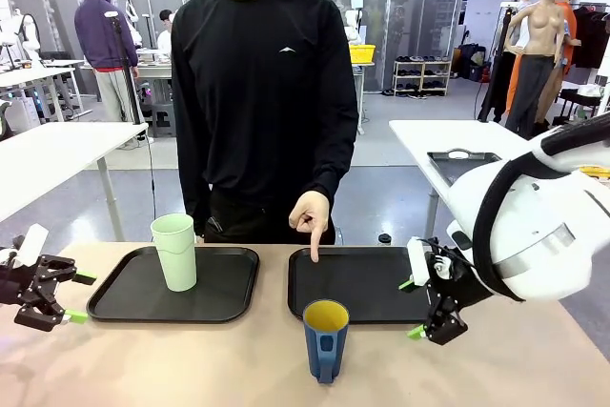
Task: Sort and store the cups by type.
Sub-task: Pick up the Handle plastic cup and place it into the empty Flat Tray.
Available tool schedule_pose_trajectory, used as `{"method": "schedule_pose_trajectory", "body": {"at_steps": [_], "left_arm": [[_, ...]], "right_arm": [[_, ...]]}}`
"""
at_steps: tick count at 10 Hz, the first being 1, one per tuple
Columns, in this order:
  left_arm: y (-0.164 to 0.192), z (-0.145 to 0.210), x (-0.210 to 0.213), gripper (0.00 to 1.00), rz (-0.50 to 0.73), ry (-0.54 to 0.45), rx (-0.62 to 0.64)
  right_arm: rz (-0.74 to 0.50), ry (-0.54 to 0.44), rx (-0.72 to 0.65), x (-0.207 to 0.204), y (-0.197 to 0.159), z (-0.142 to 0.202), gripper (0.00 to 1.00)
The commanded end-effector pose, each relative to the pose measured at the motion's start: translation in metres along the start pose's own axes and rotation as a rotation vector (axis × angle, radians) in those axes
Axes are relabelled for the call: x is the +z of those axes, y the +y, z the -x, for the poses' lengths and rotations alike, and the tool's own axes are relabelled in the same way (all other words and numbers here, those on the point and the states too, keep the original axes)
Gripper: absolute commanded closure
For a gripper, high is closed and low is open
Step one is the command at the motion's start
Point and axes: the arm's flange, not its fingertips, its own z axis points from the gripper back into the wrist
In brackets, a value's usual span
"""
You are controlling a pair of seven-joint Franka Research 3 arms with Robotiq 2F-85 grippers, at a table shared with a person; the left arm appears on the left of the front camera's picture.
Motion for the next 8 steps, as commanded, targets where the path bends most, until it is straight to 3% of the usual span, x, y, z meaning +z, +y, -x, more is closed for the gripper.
{"method": "schedule_pose_trajectory", "body": {"at_steps": [1,4,5,8], "left_arm": [[0.000,-0.002,-0.001,0.00,0.003,0.007,-0.013],[0.000,-0.002,-0.001,0.00,0.003,0.007,-0.013],[0.000,-0.002,-0.001,0.00,0.003,0.007,-0.013],[0.000,-0.002,-0.001,0.00,0.003,0.007,-0.013]], "right_arm": [[0.011,0.027,0.019,0.006,-0.005,-0.006,0.00],[-0.001,0.005,0.009,-0.001,-0.001,0.000,0.00],[-0.068,-0.131,0.003,-0.013,-0.005,0.001,0.00],[-0.128,-0.275,-0.027,-0.037,0.000,0.003,0.00]]}}
